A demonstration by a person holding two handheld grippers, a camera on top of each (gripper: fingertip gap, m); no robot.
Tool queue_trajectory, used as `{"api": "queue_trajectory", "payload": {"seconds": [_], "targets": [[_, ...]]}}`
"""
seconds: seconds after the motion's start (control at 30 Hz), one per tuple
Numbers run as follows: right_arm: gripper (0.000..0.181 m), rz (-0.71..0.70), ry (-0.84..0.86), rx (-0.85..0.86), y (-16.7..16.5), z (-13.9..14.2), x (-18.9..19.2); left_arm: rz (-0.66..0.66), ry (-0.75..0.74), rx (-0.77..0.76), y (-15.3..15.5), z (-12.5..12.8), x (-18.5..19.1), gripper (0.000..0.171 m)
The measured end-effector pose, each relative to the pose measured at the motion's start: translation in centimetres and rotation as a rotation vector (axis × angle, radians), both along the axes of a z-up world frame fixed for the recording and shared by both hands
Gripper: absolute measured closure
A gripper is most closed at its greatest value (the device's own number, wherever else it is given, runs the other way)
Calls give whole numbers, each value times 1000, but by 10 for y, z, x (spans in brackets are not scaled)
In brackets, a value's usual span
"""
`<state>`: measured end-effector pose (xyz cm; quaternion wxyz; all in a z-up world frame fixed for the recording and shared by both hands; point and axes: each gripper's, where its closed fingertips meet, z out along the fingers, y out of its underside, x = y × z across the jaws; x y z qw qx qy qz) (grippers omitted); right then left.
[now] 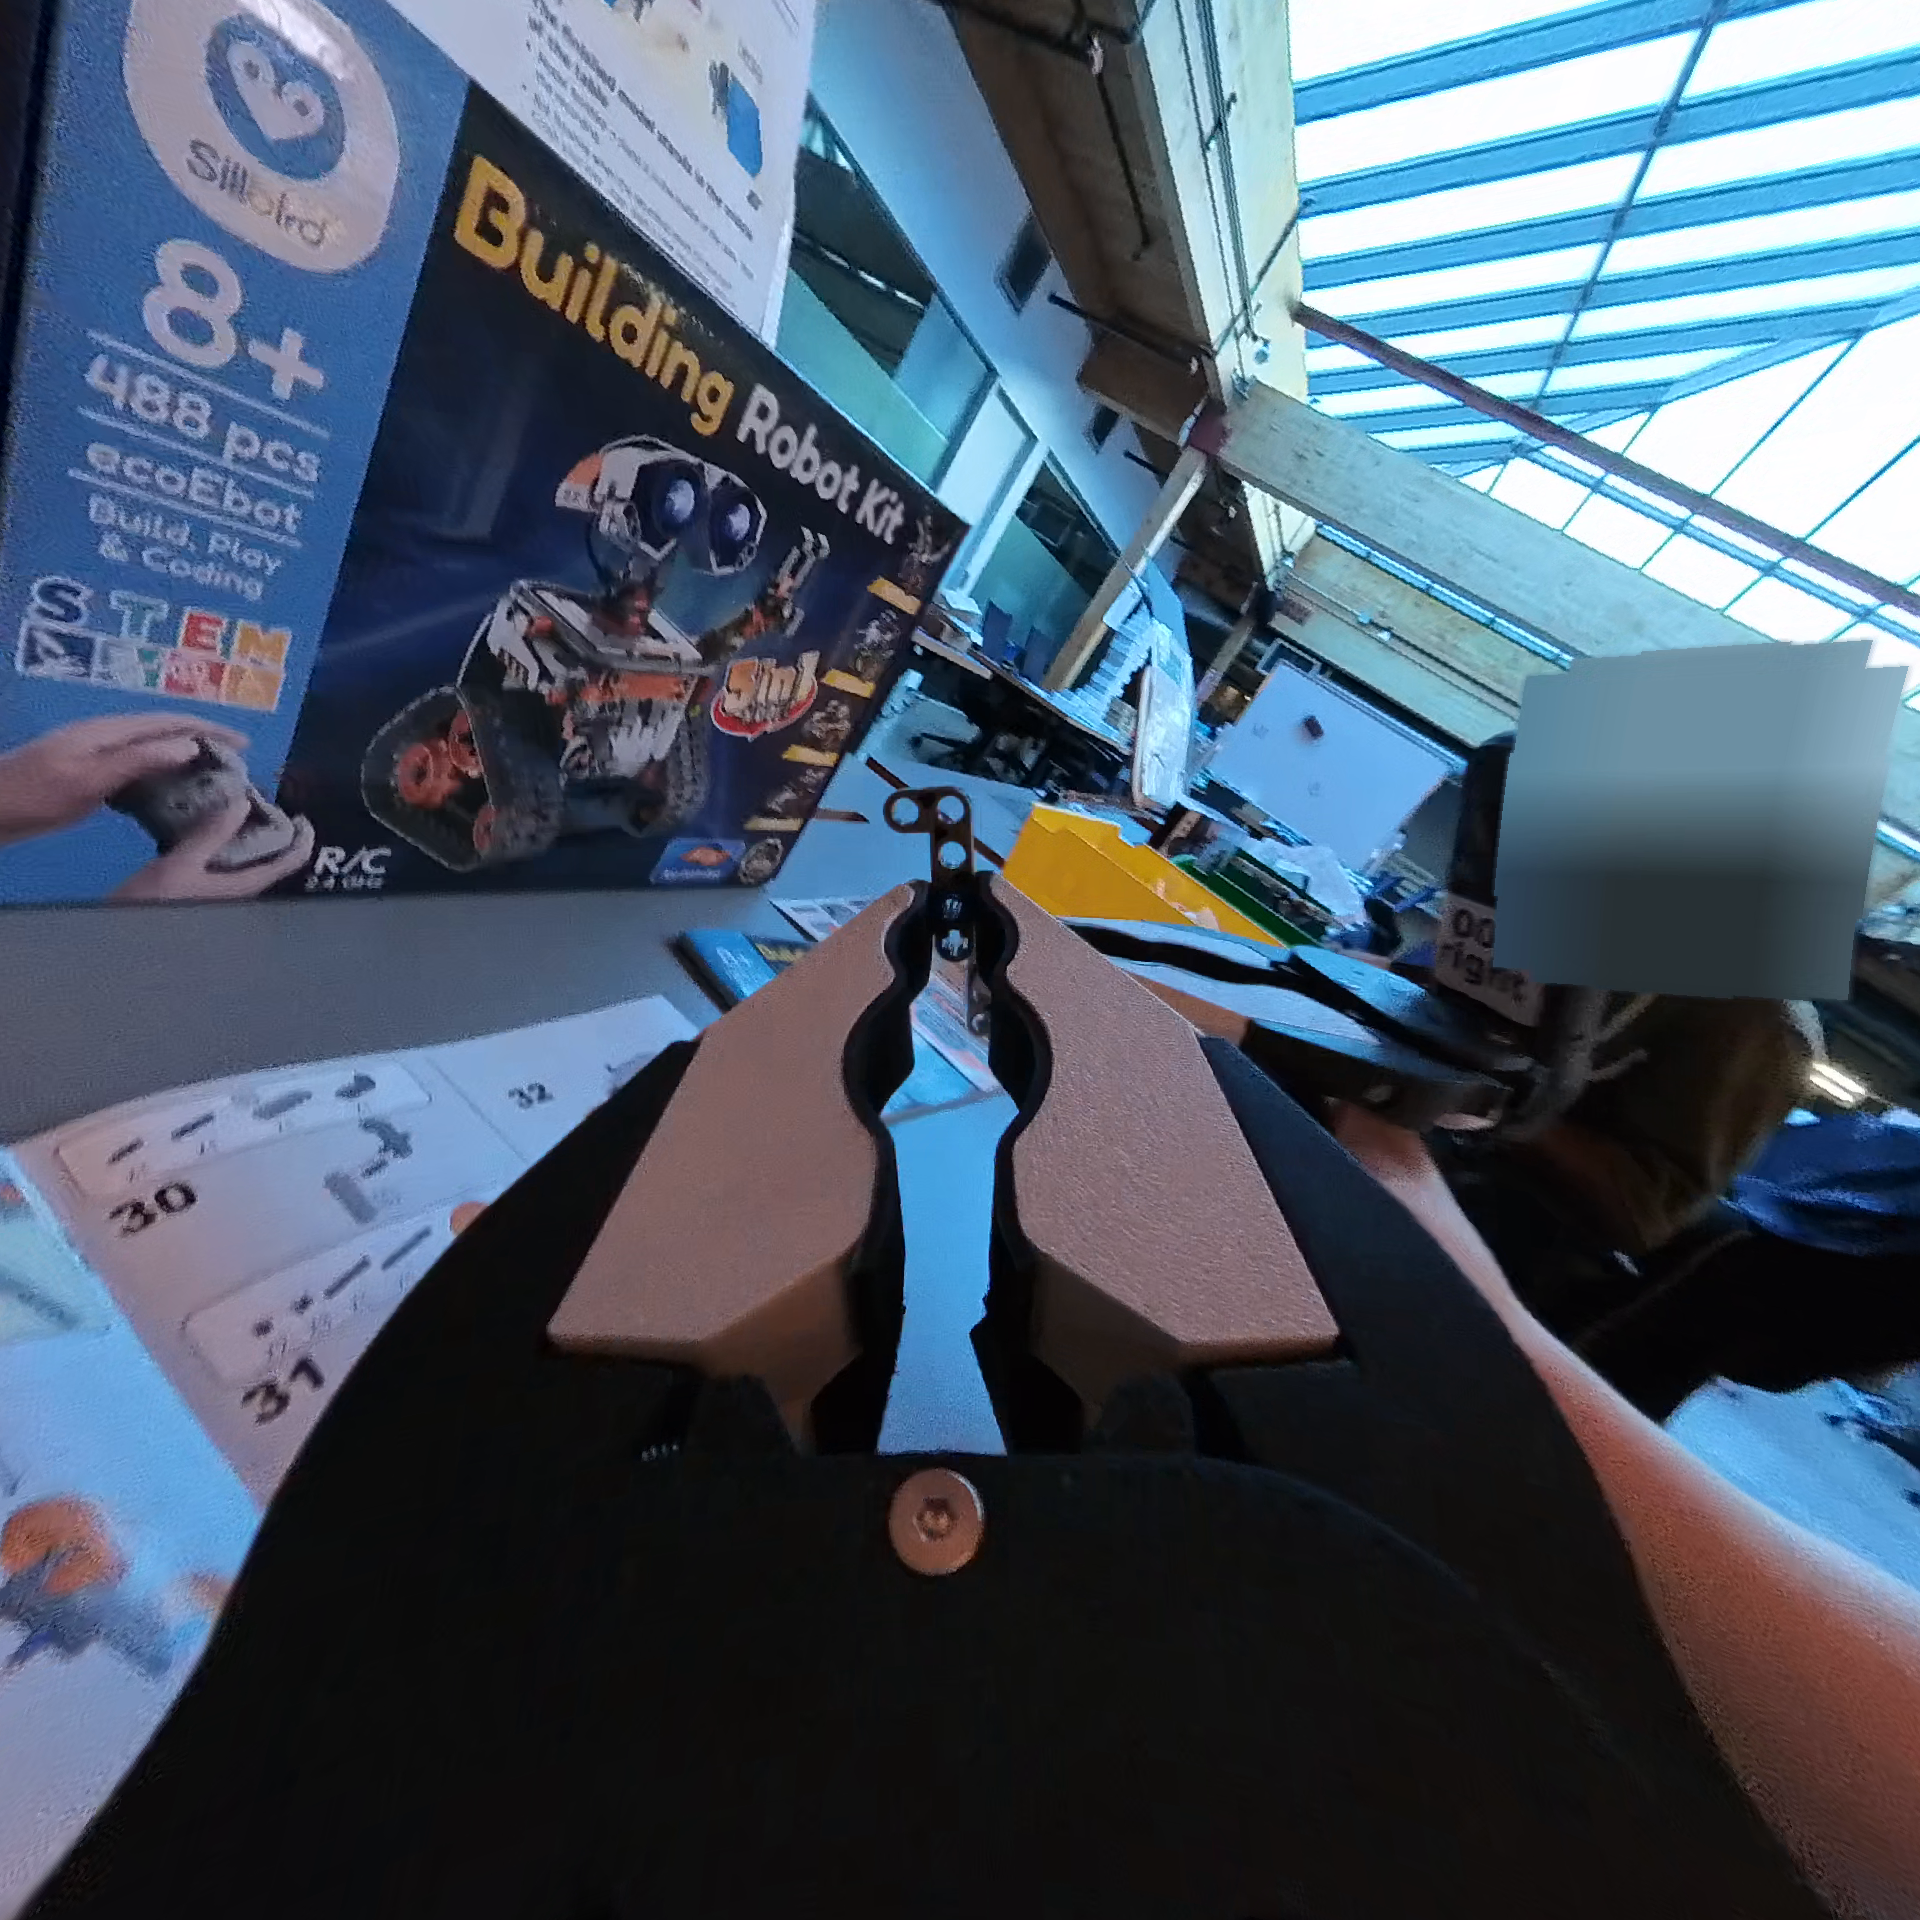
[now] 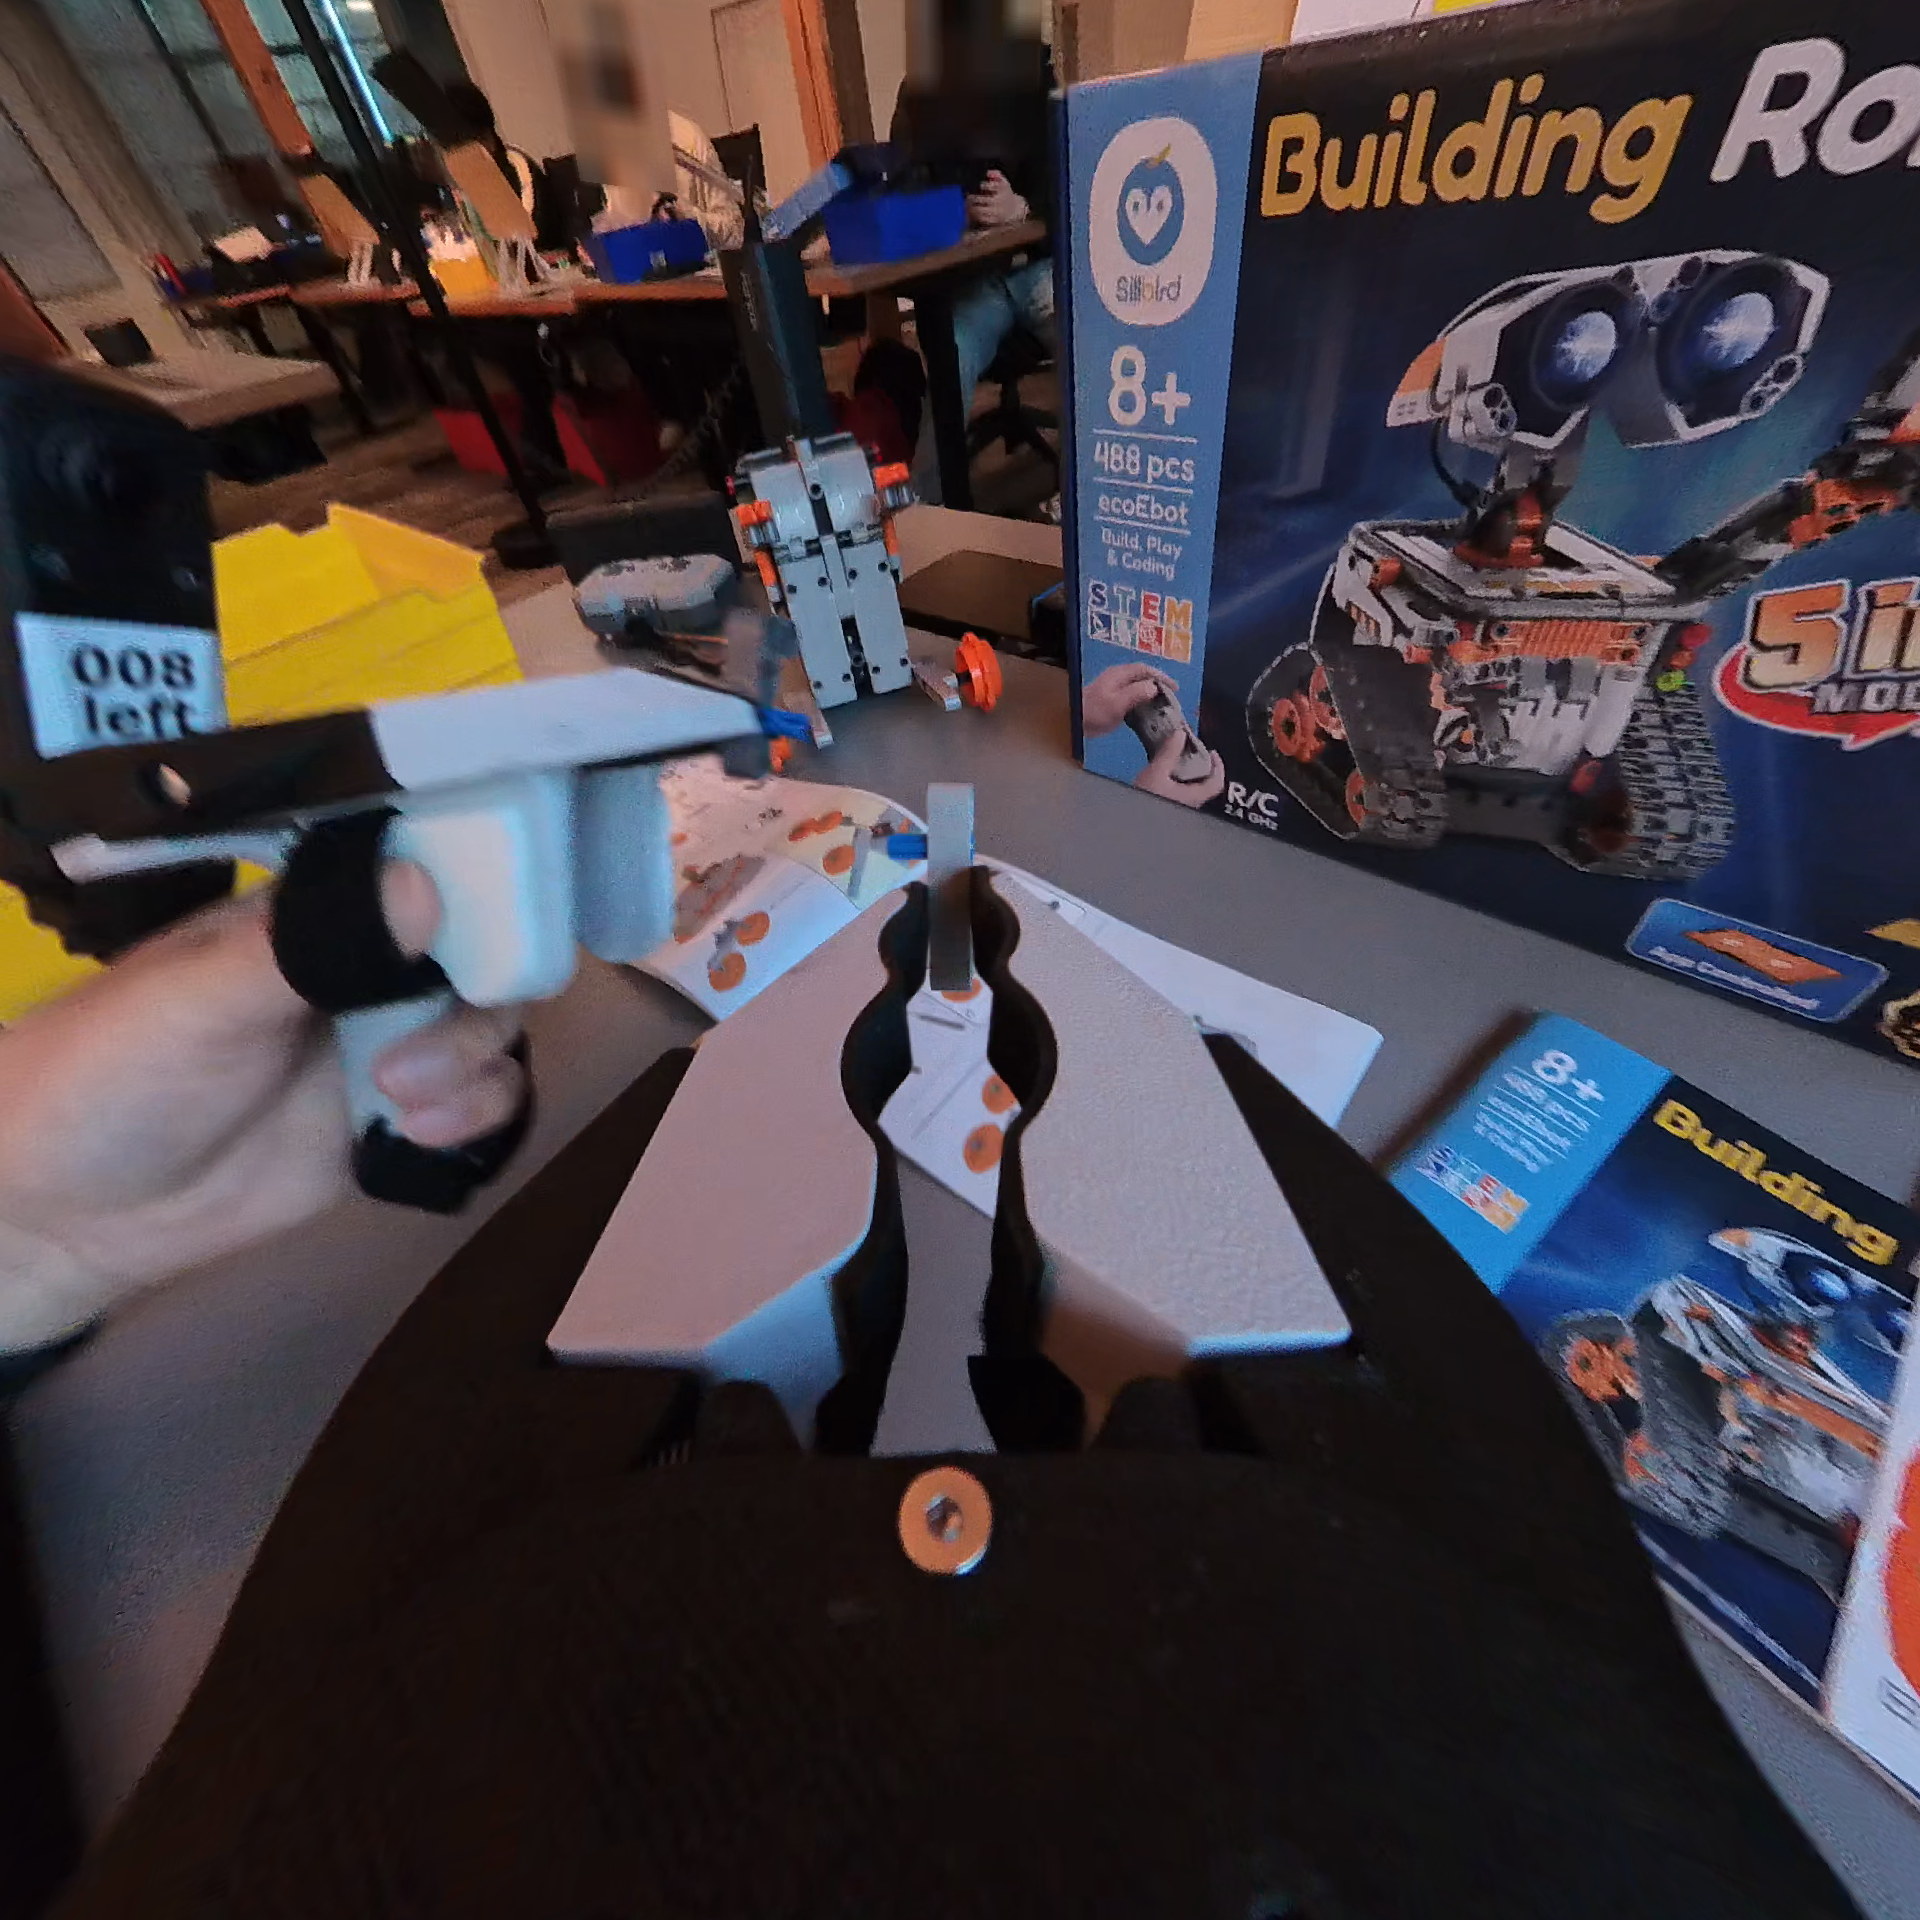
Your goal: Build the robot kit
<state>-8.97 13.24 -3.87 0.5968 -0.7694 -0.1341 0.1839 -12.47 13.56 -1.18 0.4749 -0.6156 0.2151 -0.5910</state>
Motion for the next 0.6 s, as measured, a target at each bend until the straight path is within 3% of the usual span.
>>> {"api": "queue_trajectory", "payload": {"seconds": [0.1, 0.17, 0.4, 0.6], "targets": [[173, 11, 47, 32, 7, 5, -12, 60, -37, 32, 9, 0, 15, 168], [174, -25, 68, 59, 8, 5, -12, 31, -88, 29, 5, 2, 21, 168], [176, -31, 179, 49, 3, 7, -10, 18, -88, 56, -2, 2, 22, 168], [175, -97, 165, 56, 5, 6, 5, 18, -77, 49, -4, -4, 24, 167]]}}
